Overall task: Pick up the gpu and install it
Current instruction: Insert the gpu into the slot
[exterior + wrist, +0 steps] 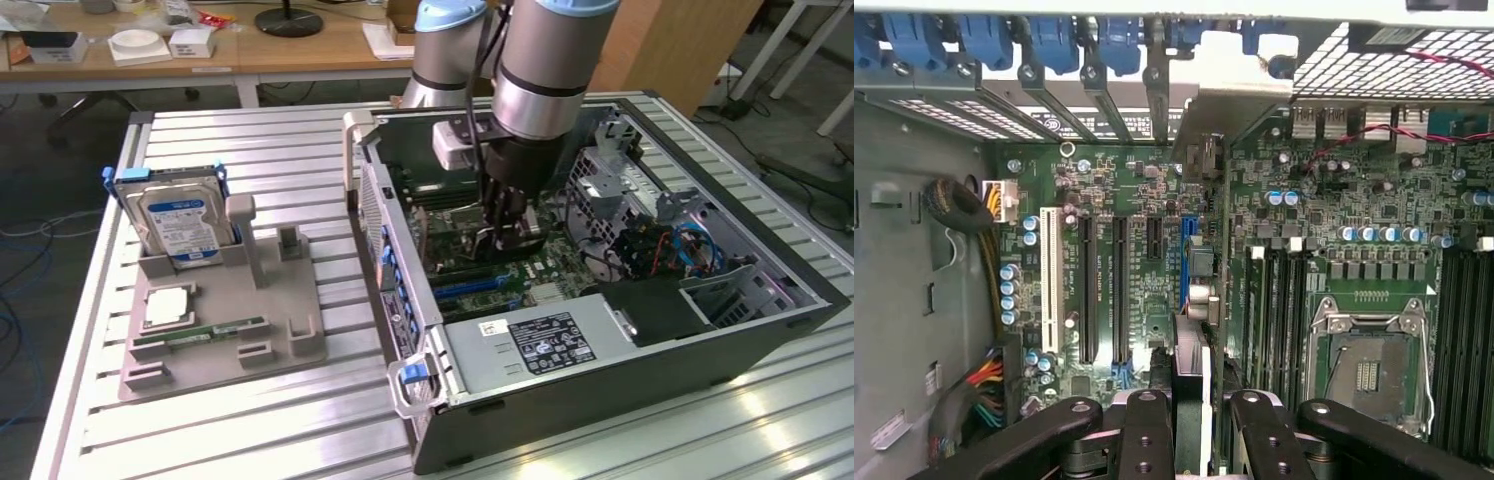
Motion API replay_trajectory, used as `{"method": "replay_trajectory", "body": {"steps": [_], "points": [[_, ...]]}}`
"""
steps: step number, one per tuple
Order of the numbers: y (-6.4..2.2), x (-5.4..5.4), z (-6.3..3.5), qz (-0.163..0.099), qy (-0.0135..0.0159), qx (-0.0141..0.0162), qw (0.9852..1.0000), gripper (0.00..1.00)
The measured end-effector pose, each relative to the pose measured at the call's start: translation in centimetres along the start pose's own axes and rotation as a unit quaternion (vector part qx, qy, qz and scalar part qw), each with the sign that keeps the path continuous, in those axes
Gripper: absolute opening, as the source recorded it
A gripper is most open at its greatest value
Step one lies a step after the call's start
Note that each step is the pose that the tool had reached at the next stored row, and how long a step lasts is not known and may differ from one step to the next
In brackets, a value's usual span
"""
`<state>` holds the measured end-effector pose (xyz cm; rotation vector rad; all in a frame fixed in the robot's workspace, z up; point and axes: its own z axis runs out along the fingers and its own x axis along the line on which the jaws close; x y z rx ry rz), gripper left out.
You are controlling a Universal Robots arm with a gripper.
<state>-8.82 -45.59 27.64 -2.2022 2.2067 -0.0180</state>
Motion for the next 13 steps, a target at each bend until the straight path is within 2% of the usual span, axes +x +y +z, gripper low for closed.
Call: {"method": "replay_trajectory", "body": {"steps": [13], "points": [[0.16, 0.07, 0.46, 0.0, -0.0001, 0.0, 1.0, 0.27]]}}
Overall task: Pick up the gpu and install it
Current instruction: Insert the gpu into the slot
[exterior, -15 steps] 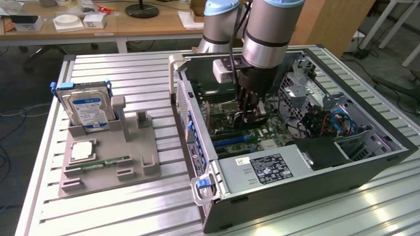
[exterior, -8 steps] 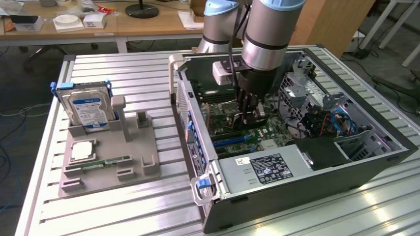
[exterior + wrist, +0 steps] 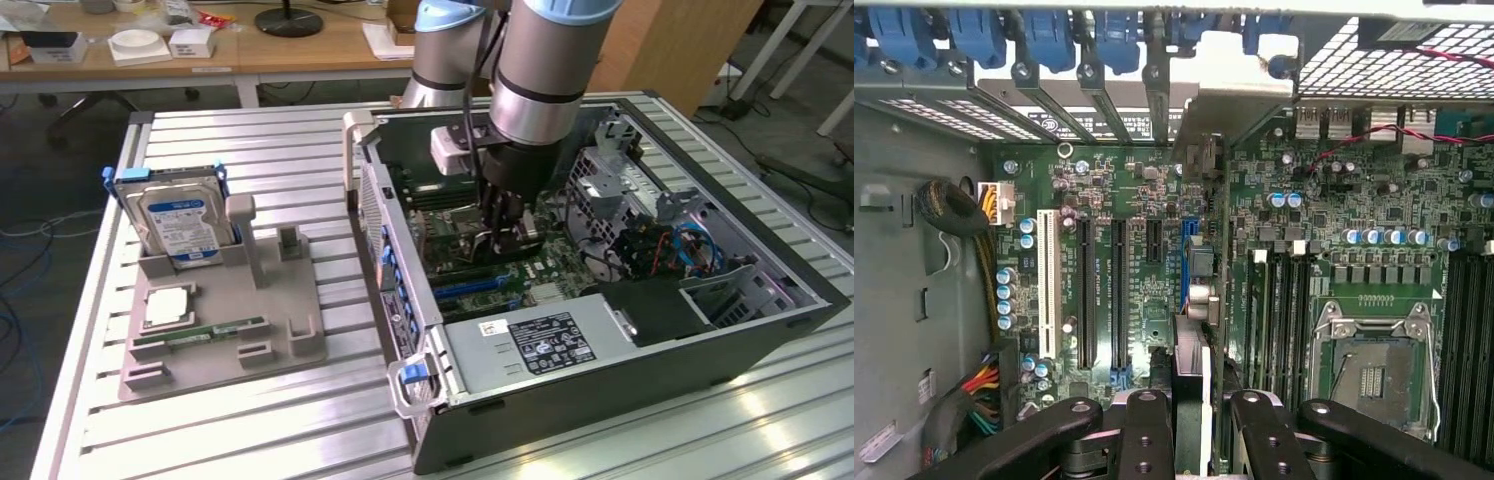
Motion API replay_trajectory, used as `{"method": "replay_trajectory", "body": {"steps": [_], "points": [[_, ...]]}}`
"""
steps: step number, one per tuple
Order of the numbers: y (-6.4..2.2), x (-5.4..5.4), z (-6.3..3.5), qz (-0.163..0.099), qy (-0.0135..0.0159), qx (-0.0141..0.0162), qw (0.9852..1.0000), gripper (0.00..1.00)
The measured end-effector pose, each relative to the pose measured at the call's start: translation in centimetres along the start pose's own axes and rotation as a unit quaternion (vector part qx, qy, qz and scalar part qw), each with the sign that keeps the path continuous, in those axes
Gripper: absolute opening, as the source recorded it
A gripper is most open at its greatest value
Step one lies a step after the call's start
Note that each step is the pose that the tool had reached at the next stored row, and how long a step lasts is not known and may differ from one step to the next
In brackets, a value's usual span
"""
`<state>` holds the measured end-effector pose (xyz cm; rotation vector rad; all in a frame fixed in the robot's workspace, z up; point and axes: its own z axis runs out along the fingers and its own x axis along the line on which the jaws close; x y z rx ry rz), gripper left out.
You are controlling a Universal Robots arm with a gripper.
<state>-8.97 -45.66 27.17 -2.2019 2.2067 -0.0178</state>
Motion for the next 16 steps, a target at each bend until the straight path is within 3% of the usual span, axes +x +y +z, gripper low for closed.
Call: {"method": "replay_trajectory", "body": {"steps": [16], "points": [[0.41, 0.52, 0.41, 0.0, 0.0, 0.0, 1.0, 0.27]]}}
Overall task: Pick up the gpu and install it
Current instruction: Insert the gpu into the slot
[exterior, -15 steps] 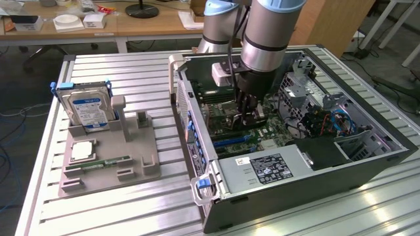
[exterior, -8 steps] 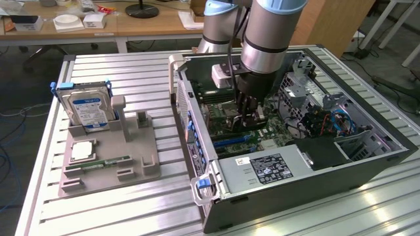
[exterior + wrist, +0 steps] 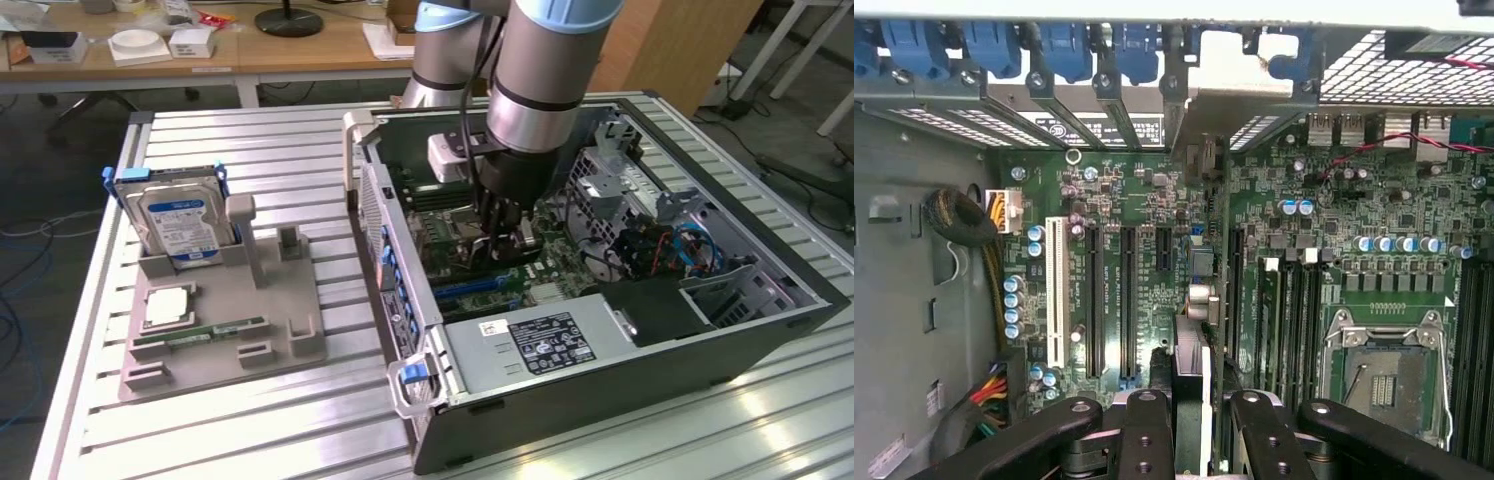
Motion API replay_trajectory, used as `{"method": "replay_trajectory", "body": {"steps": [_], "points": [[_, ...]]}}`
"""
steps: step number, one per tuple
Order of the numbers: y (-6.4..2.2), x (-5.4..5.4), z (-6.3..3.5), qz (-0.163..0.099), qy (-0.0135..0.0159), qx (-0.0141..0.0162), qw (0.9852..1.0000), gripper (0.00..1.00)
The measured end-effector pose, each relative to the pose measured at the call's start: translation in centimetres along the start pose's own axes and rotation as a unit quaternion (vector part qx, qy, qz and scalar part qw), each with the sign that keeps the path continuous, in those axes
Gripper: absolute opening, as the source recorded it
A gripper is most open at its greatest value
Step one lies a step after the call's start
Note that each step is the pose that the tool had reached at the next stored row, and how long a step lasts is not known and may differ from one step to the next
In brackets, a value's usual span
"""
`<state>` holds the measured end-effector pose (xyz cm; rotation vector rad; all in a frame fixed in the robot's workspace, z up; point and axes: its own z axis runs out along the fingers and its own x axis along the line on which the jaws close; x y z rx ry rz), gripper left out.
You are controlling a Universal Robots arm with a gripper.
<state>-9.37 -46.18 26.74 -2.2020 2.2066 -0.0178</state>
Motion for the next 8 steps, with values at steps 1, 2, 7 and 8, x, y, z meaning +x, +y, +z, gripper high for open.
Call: {"method": "replay_trajectory", "body": {"steps": [1, 2, 7, 8], "points": [[0.02, 0.01, 0.07, 0.0, 0.0, 0.0, 1.0, 0.27], [0.03, 0.01, 0.14, 0.0, 0.0, 0.0, 1.0, 0.27], [0.1, 0.04, 0.46, 0.0, 0.0, 0.0, 1.0, 0.27], [0.12, 0.04, 0.53, 0.0, 0.0, 0.0, 1.0, 0.27]]}}
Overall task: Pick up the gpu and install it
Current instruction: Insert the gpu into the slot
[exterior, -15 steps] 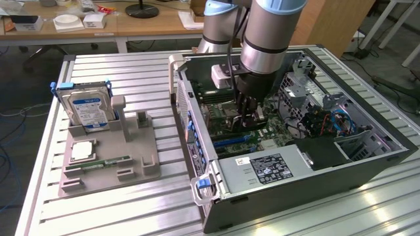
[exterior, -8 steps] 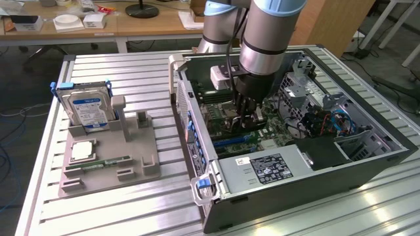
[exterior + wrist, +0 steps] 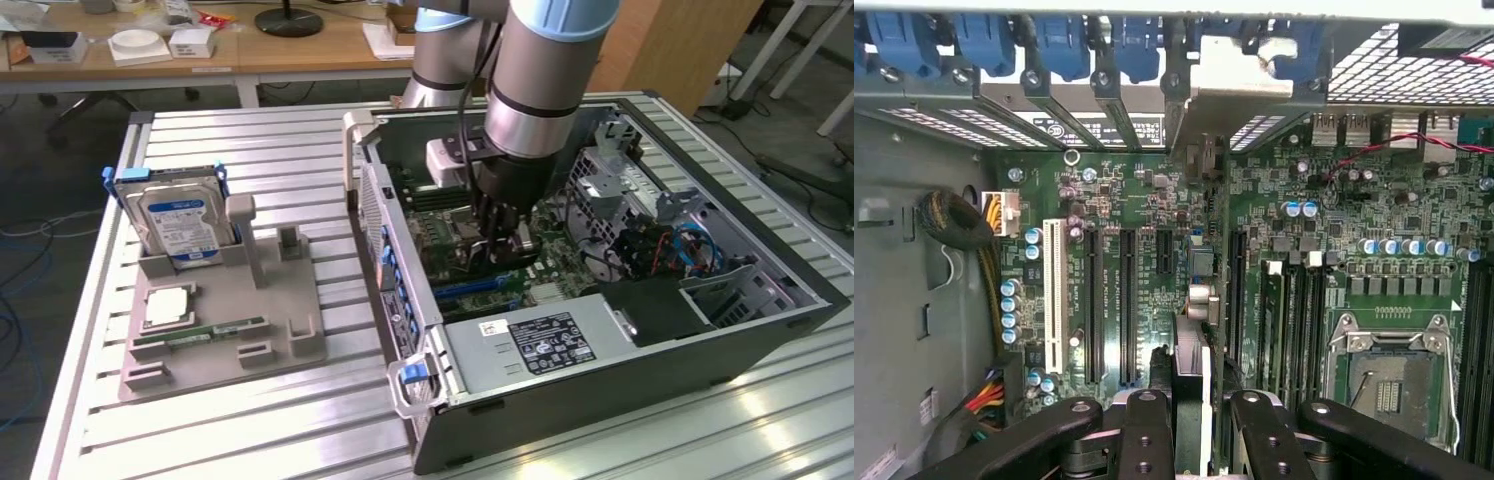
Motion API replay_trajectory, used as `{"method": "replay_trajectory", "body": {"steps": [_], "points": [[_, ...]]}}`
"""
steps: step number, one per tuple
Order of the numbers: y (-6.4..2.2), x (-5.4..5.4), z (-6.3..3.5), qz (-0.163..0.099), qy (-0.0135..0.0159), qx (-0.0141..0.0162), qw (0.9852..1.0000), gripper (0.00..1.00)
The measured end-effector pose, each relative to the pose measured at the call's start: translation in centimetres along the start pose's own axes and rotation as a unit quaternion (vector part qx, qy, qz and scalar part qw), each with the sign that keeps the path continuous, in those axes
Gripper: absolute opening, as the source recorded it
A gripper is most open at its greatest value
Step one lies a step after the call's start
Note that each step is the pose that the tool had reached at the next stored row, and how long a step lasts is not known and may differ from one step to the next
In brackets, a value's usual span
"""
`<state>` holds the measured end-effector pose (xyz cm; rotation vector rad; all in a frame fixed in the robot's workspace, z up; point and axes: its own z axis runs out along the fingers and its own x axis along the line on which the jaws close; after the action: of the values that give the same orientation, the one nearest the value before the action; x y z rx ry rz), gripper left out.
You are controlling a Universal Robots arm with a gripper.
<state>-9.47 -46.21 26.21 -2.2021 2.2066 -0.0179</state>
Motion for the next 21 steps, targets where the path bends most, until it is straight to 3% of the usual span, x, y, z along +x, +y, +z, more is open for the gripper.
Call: {"method": "replay_trajectory", "body": {"steps": [21], "points": [[0.39, 0.0, 1.3, 0.0, 0.0, 0.0, 1.0, 0.27]]}}
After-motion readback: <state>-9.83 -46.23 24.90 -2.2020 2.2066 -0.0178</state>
